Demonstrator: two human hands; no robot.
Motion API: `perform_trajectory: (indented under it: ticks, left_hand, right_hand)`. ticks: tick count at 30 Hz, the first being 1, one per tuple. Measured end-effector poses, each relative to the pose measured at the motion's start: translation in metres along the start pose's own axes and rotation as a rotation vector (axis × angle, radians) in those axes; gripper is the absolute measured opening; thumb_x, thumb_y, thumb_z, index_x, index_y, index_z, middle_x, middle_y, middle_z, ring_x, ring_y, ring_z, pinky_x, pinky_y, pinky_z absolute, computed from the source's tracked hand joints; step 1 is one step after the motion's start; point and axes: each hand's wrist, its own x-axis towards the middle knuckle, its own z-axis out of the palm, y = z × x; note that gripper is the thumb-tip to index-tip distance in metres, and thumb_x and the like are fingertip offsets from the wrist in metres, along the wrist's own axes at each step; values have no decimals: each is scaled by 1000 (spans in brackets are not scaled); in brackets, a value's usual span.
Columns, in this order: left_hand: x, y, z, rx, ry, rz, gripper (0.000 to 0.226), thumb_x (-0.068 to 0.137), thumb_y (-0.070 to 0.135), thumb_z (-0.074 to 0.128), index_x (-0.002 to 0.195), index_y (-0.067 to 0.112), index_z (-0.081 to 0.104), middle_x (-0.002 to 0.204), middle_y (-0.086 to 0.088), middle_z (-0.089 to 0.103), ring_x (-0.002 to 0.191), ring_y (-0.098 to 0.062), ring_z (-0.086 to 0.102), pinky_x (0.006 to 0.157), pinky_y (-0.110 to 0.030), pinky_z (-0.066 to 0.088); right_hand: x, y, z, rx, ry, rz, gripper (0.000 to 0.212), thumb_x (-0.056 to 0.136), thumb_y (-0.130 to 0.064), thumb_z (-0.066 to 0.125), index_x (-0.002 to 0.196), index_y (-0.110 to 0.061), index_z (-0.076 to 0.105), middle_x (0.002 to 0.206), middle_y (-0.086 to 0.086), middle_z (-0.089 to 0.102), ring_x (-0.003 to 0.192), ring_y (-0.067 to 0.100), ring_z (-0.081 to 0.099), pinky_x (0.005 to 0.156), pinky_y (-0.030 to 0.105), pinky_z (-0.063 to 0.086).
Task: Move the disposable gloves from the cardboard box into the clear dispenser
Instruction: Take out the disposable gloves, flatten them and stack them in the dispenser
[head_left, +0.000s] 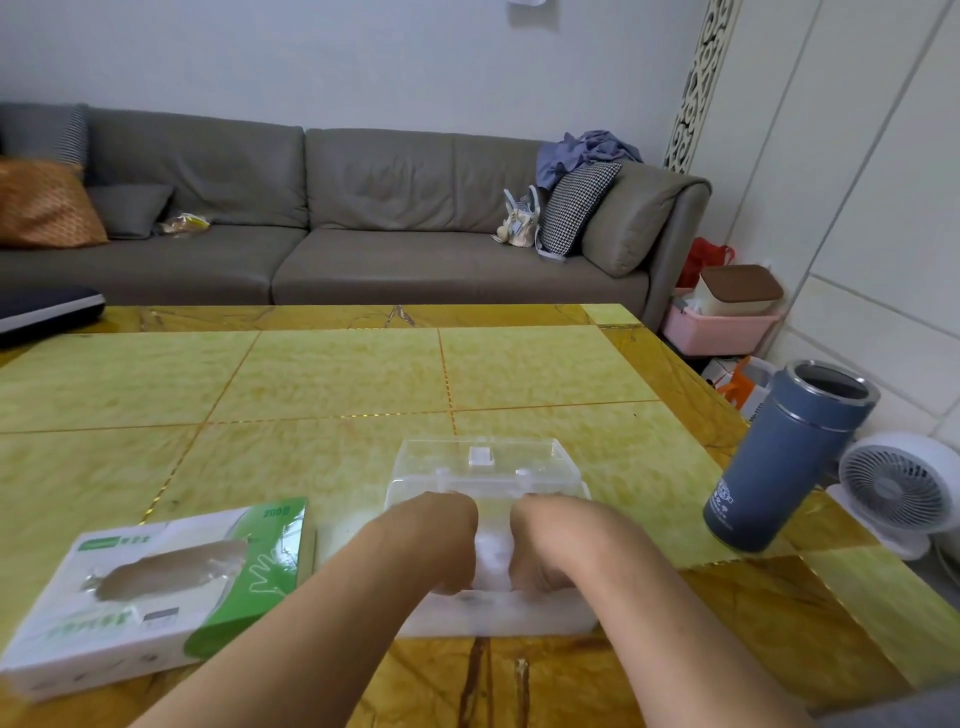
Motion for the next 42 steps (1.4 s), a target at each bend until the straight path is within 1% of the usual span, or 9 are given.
perform_trajectory:
  ticks: [4, 8, 13, 16, 21, 29, 32, 37, 42]
  left_hand:
    - [-11, -5, -5, -6, -9, 50, 19, 99, 24, 66, 104, 10, 54, 77, 0, 49, 66, -15, 47, 53, -22, 34]
    - [-26, -18, -6, -38, 11, 108, 35, 101, 10, 53, 136, 12, 45, 110, -3, 63, 89, -20, 59, 57, -25, 42]
    - [-64, -35, -7, -256, 202, 259, 79, 89, -12, 39, 150, 38, 39, 136, 16, 57, 123, -5, 58, 100, -28, 53]
    - [-71, -65, -2, -424, 430, 230, 58, 98, -4, 45, 127, 44, 60, 113, 28, 64, 106, 11, 59, 92, -15, 51]
    - [-86, -149, 15, -490, 744, -102, 19, 94, 19, 66, 90, 38, 68, 79, 20, 70, 72, 0, 65, 69, -29, 57]
    - [-94, -192, 45, -298, 382, -269, 24, 100, 43, 50, 85, 29, 63, 77, 6, 66, 73, -12, 66, 69, -37, 58]
    - [-96, -187, 52, -206, 208, -214, 34, 109, 40, 29, 82, 33, 48, 94, 1, 64, 94, -21, 63, 81, -37, 52]
    - [-101, -183, 48, -298, 283, -230, 43, 109, 29, 36, 70, 34, 53, 72, 3, 52, 77, -22, 55, 75, -39, 51]
    - [-106, -197, 39, -521, 633, -255, 24, 97, 28, 63, 79, 29, 78, 75, 11, 73, 70, -2, 66, 58, -15, 49]
  right_hand:
    - [8, 2, 6, 63, 36, 25, 15, 98, -22, 65, 87, -13, 59, 86, 5, 58, 73, 20, 58, 74, 33, 49]
    - [4, 5, 11, 105, 107, 24, 8, 98, -20, 62, 91, -16, 63, 83, 6, 61, 73, 21, 62, 63, 31, 47]
    - [-31, 7, 10, 99, 317, -36, 22, 93, -4, 52, 74, -14, 50, 73, 2, 46, 55, 19, 39, 48, 29, 31]
    - [-51, -2, 7, 98, 471, -84, 15, 92, 0, 50, 83, -12, 53, 86, 2, 52, 63, 20, 48, 50, 29, 34]
    - [-60, -40, 9, 100, 705, -232, 40, 88, 3, 52, 121, -20, 56, 115, -4, 56, 96, 18, 56, 77, 31, 51]
    - [-51, -143, 57, -40, 520, -719, 68, 94, -8, 59, 156, -3, 29, 156, 14, 28, 148, 33, 24, 120, 42, 27]
    - [-42, -156, 65, 5, 507, -681, 55, 102, -7, 47, 155, -5, 32, 155, 12, 31, 147, 32, 27, 115, 42, 31]
    - [-38, -158, 64, -98, 515, -711, 71, 84, -6, 64, 150, -5, 38, 150, 10, 34, 146, 27, 26, 103, 38, 39]
    - [-34, -153, 69, -81, 548, -729, 62, 82, -6, 52, 143, -5, 46, 153, 11, 38, 150, 30, 30, 106, 39, 46]
